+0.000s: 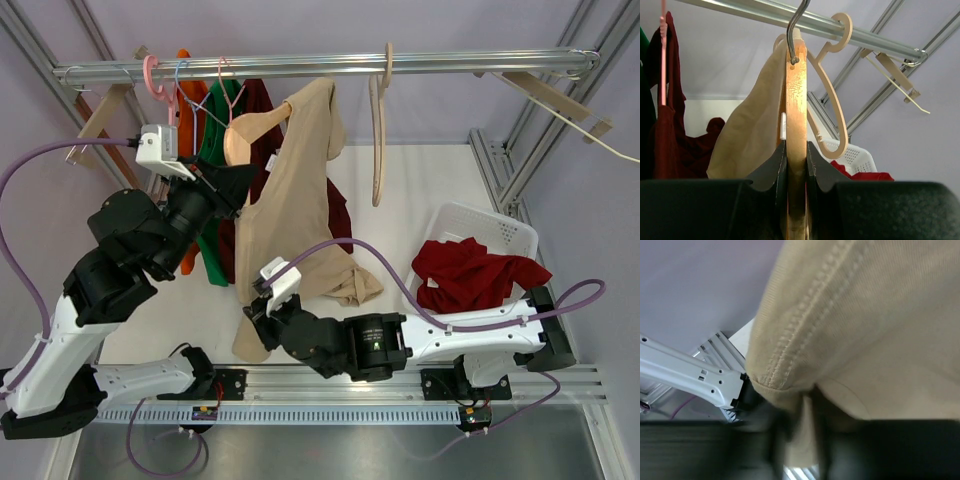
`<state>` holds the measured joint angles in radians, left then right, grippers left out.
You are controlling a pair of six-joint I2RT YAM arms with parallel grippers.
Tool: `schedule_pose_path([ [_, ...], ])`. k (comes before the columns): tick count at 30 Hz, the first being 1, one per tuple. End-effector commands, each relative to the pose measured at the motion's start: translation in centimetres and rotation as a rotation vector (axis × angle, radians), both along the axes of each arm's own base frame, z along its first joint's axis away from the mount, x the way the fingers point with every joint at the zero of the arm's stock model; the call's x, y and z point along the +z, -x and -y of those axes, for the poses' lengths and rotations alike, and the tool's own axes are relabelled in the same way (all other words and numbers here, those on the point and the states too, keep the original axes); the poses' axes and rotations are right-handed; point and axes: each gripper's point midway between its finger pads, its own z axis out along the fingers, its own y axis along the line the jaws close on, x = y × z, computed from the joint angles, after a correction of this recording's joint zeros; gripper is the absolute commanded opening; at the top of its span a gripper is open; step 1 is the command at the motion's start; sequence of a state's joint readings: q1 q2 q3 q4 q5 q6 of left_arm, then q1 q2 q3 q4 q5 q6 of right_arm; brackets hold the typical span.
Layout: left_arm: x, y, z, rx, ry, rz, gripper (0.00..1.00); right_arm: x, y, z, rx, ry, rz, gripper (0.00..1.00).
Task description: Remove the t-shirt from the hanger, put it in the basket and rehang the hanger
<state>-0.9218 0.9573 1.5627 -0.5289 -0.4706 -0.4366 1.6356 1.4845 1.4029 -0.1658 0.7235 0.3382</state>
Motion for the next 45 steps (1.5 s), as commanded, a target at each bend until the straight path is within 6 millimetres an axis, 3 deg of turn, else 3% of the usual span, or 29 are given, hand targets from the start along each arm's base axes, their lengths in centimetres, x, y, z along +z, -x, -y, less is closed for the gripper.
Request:
schedule_pose_path([
  [1,6.1,1.0,-2.4,0.042,0.183,0.111,0.00,2.1,0.1,0.3,-0.079,-0.069,-0.005,0.16],
  [2,6.2,1.0,-2.5,0.046,0.179,0.115,0.00,2.1,0.5,0.3,-0.072,-0.066,-0.001,0.12],
  [5,7.2,0.7,-3.0,0.078,0.169,0.158,0.00,2.1,2.6,0.4,-0.041,-0.050,0.005,0.11],
  [6,7.6,0.7,-3.2,0.088,0.172,0.172,0.00,2.1,3.2,0.5,-0.030,-0.046,0.005,0.05],
  [9,9.6,0.8,-3.8,0.104,0.173,0.235,0.00,1.0,6.2,0.7,0.042,-0.031,-0.010,0.00],
  [12,12.1,1.3,-4.6,0.112,0.165,0.293,0.00,-1.1,9.6,0.6,0.144,-0.014,-0.056,0.00],
  [13,12.4,1.4,-4.5,0.103,0.153,0.295,0.00,-2.7,10.2,0.9,0.162,0.023,-0.067,0.00],
  [14,14.5,2.6,-5.3,0.080,0.183,0.330,0.00,-3.6,11.1,1.0,0.172,0.033,-0.096,0.00],
  [16,15.0,3.6,-5.8,0.046,0.165,0.321,0.00,-6.3,11.6,1.9,0.176,0.080,-0.124,0.00],
  [17,16.3,4.9,-6.9,0.028,0.197,0.339,0.00,-7.0,11.6,2.2,0.176,0.089,-0.137,0.00],
  [19,15.4,6.3,-6.8,-0.050,0.181,0.303,0.00,-8.5,10.3,3.8,0.113,0.132,-0.118,0.00],
  [21,12.8,7.9,-7.6,-0.100,0.171,0.249,0.00,-7.5,8.2,6.3,0.033,0.143,-0.086,0.00],
  [22,11.5,8.3,-7.8,-0.114,0.155,0.226,0.00,-5.3,6.7,7.9,-0.014,0.102,-0.058,0.00],
  [24,8.3,9.5,-9.1,-0.125,0.131,0.170,0.00,-3.8,4.1,9.7,-0.051,0.089,-0.036,0.00],
  [28,4.6,12.1,-10.7,-0.187,0.133,0.131,0.00,1.6,-0.4,13.3,-0.071,0.015,0.017,0.00],
  [32,1.9,14.0,-10.1,-0.292,0.142,0.104,0.00,4.6,-4.0,14.3,-0.133,0.009,0.084,0.00],
  [36,0.9,15.8,-9.7,-0.378,0.132,0.121,0.00,6.9,-6.7,14.3,-0.116,-0.009,0.143,0.00],
  [37,0.7,16.4,-9.5,-0.412,0.123,0.129,0.00,7.3,-8.6,15.0,-0.136,-0.003,0.161,0.00],
  [39,0.6,17.0,-9.2,-0.444,0.120,0.135,0.00,7.8,-9.0,14.2,-0.059,-0.026,0.175,0.00],
  [41,0.8,18.0,-8.7,-0.494,0.114,0.148,0.00,7.3,-10.4,13.9,-0.035,-0.001,0.183,0.06],
  [42,1.0,18.3,-8.8,-0.503,0.114,0.157,0.00,6.9,-9.8,13.1,0.028,-0.006,0.183,0.11],
  [43,1.2,18.5,-8.8,-0.504,0.114,0.165,0.00,6.5,-9.5,12.8,0.061,-0.005,0.185,0.29],
  [45,1.9,19.2,-9.1,-0.511,0.113,0.195,0.00,4.9,-9.0,12.2,0.097,-0.017,0.169,0.55],
])
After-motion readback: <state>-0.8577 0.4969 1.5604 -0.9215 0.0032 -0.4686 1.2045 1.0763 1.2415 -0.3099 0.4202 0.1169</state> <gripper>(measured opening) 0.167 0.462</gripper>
